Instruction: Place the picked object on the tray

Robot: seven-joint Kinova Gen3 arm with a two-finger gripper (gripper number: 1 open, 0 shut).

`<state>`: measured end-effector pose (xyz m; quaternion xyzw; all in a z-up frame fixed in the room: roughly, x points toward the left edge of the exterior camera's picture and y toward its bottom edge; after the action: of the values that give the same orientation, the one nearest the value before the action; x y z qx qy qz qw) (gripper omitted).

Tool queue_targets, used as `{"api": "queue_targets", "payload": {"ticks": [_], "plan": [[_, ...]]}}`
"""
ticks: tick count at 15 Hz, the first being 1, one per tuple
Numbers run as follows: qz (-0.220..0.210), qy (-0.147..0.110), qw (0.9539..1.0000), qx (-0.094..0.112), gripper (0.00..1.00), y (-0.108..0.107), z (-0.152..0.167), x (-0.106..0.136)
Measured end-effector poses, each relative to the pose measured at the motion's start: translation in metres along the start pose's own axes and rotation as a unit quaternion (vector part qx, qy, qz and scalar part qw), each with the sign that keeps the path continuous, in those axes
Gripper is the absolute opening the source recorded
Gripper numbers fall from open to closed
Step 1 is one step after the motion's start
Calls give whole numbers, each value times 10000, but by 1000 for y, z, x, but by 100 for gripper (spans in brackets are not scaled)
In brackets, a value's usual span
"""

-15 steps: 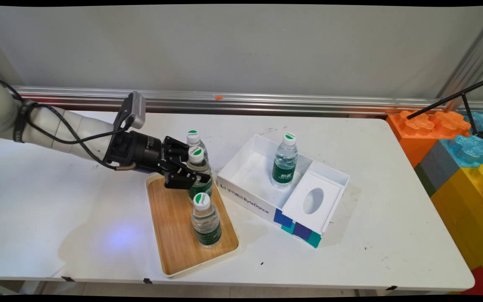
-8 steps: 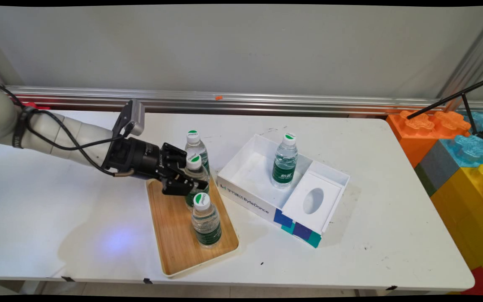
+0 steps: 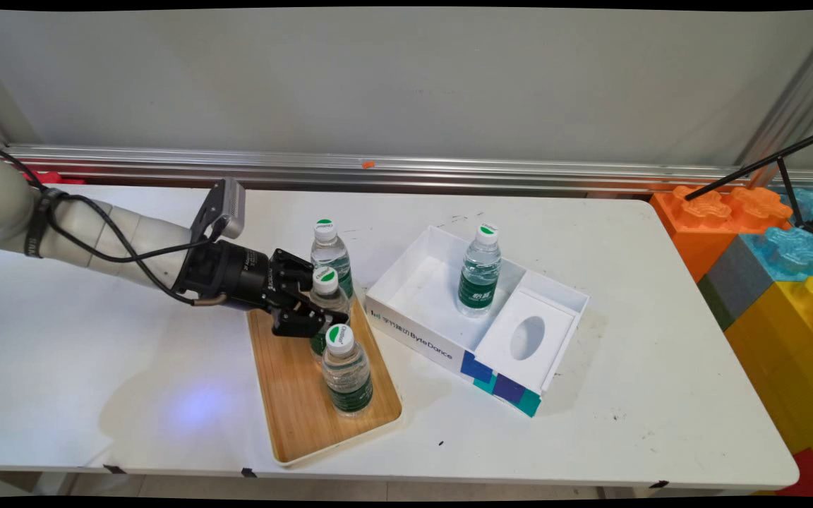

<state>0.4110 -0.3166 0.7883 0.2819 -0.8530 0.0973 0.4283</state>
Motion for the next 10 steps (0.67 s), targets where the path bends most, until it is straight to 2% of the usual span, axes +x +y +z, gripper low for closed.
{"api": "queue_targets", "payload": {"ticks": [7, 8, 10], "plan": [[22, -5, 10000, 7, 0, -2, 3, -6], [30, 16, 10000, 2, 100, -2, 3, -6], [41, 50, 10000, 1, 100, -3, 3, -6]]}}
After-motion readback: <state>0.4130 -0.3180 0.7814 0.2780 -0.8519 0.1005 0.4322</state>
